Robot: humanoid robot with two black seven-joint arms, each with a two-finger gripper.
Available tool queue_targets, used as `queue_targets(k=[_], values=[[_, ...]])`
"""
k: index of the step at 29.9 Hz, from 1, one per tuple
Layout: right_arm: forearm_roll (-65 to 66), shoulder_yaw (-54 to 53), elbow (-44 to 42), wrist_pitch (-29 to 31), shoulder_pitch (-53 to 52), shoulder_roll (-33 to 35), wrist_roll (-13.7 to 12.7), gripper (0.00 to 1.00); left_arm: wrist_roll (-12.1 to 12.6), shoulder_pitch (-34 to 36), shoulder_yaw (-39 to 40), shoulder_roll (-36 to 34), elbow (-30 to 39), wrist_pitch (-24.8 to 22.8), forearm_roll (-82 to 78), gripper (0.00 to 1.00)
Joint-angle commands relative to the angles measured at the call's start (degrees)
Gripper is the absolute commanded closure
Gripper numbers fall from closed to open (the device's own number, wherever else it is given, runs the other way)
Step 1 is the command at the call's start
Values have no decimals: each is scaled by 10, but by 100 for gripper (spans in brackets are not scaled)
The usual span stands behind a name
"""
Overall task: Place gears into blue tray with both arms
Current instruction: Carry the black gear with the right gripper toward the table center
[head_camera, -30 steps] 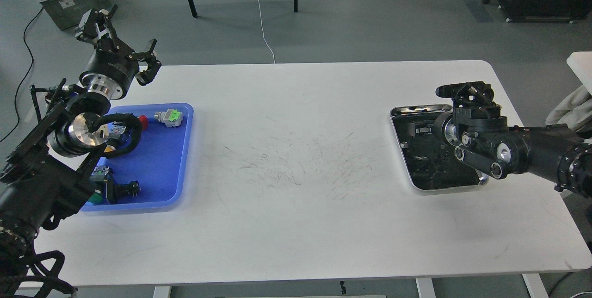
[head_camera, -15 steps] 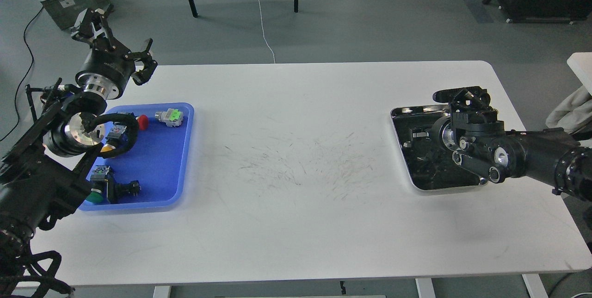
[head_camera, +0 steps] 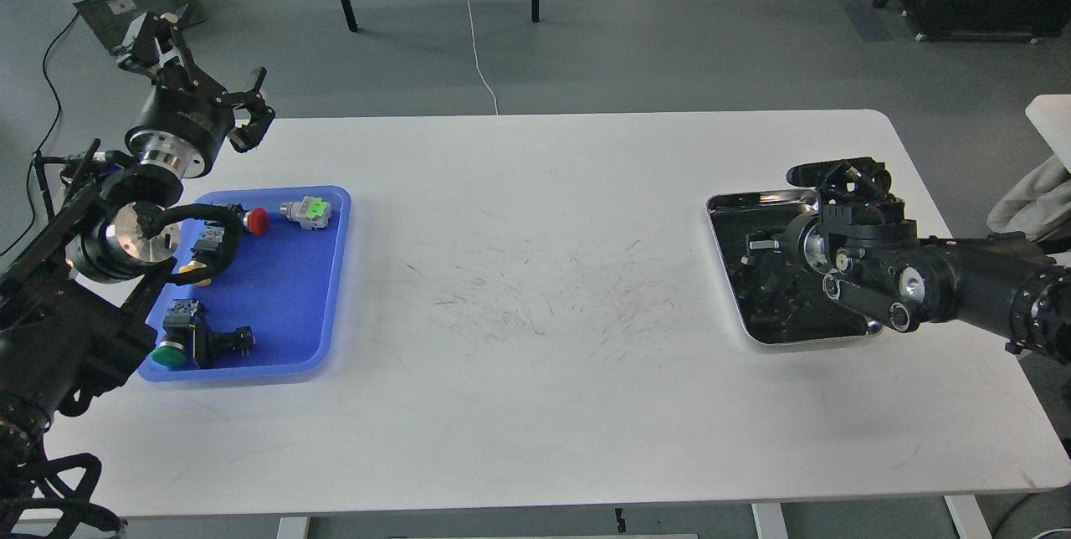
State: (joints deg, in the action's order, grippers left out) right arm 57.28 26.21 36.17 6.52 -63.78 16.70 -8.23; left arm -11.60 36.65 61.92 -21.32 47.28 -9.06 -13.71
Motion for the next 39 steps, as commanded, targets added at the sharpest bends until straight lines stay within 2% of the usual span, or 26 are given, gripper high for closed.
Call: queue_targets(k=[1,5,9,12,15,19,29,39], values=[[-1,-1,12,1,-11,18,1,99,0,0,0,0,0,0,0,2],[-12,-8,70,0,-62,53,1,99,0,0,0,-1,0,0,0,2],[-68,-10,181,-4,-158,104,3,99,0,0,0,-1,0,1,0,2],[-116,-26,257,-6,-236,132,21,99,0,1,0,0,0,2,0,2],[-187,-55,297,-14,-280,130,37,99,0,2,0,0,-1,2,0,2],[-264,-72,301,-19,-297,66,40,99,0,2,0,-5,-1,2,0,2],[-269,-70,264,-50,-262,-167,51,99,1,4,-3,-11,-4,1,-1,2],[-262,-31,231,-70,-172,-167,52,98,0,3,0,-14,-5,0,0,2]])
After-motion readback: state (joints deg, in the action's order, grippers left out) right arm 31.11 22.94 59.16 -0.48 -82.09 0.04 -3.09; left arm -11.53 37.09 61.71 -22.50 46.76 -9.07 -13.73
